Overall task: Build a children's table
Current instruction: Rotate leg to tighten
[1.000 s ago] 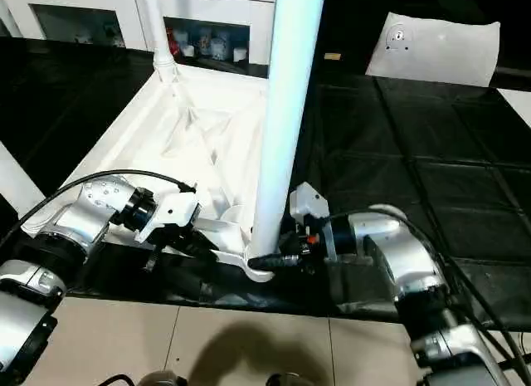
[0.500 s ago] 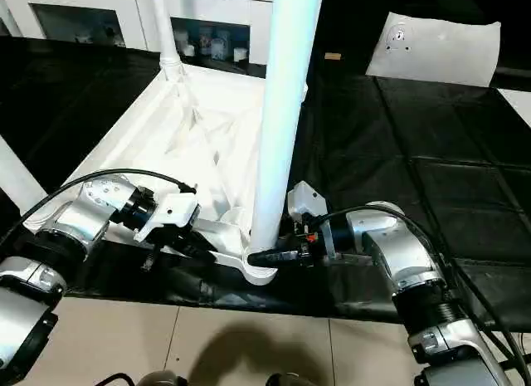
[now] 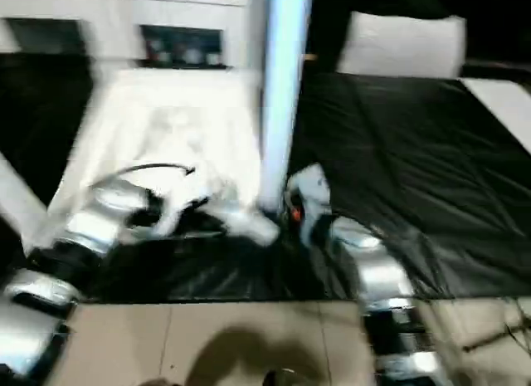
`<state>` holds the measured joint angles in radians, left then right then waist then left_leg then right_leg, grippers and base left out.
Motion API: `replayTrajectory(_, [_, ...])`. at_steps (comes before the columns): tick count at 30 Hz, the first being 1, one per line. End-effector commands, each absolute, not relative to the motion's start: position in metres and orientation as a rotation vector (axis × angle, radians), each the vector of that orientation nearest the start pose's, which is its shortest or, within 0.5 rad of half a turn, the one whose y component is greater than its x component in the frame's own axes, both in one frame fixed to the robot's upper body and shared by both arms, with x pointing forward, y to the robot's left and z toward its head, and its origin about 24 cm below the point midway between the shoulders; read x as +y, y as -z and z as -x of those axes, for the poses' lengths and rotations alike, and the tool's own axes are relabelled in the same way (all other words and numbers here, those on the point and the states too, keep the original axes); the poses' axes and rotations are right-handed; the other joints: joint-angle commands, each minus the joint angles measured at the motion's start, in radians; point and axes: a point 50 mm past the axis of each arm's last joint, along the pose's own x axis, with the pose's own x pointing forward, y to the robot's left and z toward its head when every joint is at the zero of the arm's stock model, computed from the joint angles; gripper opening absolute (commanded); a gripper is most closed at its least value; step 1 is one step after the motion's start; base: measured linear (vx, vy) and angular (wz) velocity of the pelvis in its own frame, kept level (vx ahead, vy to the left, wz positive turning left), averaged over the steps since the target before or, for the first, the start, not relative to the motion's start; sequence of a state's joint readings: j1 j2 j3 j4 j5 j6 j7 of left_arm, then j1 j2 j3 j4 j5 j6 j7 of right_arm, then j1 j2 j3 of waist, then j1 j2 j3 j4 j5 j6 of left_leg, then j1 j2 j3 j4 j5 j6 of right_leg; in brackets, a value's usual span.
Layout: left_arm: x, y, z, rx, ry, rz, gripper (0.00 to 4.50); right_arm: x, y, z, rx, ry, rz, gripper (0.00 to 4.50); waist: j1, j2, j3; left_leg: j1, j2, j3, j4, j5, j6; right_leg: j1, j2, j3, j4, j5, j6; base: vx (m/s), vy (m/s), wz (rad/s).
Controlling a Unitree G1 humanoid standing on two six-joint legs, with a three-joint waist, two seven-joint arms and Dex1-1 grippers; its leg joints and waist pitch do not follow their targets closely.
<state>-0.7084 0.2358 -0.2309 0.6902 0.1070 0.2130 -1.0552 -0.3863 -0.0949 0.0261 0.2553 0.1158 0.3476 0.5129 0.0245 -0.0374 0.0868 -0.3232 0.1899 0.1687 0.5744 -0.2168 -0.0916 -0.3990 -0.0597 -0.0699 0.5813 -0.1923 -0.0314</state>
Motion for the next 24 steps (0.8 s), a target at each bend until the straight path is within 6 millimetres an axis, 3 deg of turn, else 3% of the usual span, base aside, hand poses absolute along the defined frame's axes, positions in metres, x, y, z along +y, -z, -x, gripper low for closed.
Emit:
replayTrajectory(1, [0.057,-0.072,-0.340,0.345,1.164,-0.279,0.00,-0.055,-0.039,-0.301,0.352,-0.726,-0.114,1.96,-0.004,0.006,-0.035,-0.008,0.034,-0.024,-0.084,-0.256,0.024,0.034,-0.085,0.045,-0.106,-0.565,-0.080,0.000,0.000,0.00])
replayTrajectory(3, [0.044,-0.075,-0.343,0.331,1.091,-0.279,0.00,-0.041,-0.045,-0.306,0.342,-0.621,-0.128,1.96,-0.007,0.007,-0.034,0.000,0.033,-0.020,-0.083,-0.276,0.026,0.022,-0.083,0.049,-0.108,-0.556,-0.094,0.000,0.000,0.00])
replayTrajectory(6, [0.036,-0.077,-0.342,0.321,1.085,-0.317,0.00,-0.032,-0.051,-0.309,0.329,-0.593,-0.178,1.96,-0.009,0.008,-0.038,-0.005,0.034,-0.020,-0.085,-0.255,0.034,0.028,-0.084,0.056,-0.103,-0.503,-0.099,0.000,0.000,0.00])
replayTrajectory(8, [0.038,-0.074,-0.339,0.342,1.108,-0.376,0.00,-0.033,-0.058,-0.312,0.286,-0.578,-0.172,2.52,-0.010,0.012,-0.042,-0.008,0.037,-0.016,-0.085,-0.235,0.041,0.030,-0.082,0.061,-0.093,-0.404,-0.124,0.000,0.000,0.00])
replayTrajectory(11, [0.043,-0.071,-0.337,0.353,1.134,-0.393,0.00,-0.040,-0.061,-0.313,0.266,-0.566,-0.192,2.76,-0.009,0.013,-0.048,-0.013,0.038,-0.011,-0.081,-0.173,0.056,0.037,-0.082,0.064,-0.078,-0.269,-0.171,0.000,0.000,0.00])
replayTrajectory(14, [0.057,-0.066,-0.333,0.365,1.194,-0.415,0.00,-0.057,-0.064,-0.312,0.215,-0.561,-0.167,3.16,-0.006,0.011,-0.054,-0.018,0.034,-0.007,-0.076,-0.143,0.073,0.044,-0.085,0.064,-0.077,-0.256,-0.179,0.000,0.000,0.00])
replayTrajectory(19, [0.078,-0.061,-0.327,0.385,1.278,-0.436,0.00,-0.085,-0.068,-0.308,0.157,-0.613,-0.130,3.53,-0.003,0.011,-0.064,-0.024,0.035,-0.004,-0.068,-0.019,0.112,0.058,-0.081,0.062,-0.050,-0.037,-0.234,0.000,0.000,0.00])
replayTrajectory(20, [0.089,-0.060,-0.322,0.372,1.348,-0.440,0.00,-0.101,-0.070,-0.305,0.153,-0.660,-0.105,3.68,-0.003,0.011,-0.064,-0.023,0.035,-0.003,-0.067,-0.019,0.118,0.058,-0.080,0.062,-0.051,-0.029,-0.239,0.000,0.000,0.00])
replayTrajectory(24, [0.107,-0.059,-0.317,0.384,1.442,-0.489,0.00,-0.124,-0.076,-0.299,0.144,-0.782,-0.035,4.01,0.006,0.013,-0.061,-0.018,0.040,-0.002,-0.067,-0.041,0.135,0.055,-0.080,0.061,-0.052,-0.057,-0.243,0.000,0.000,0.00])
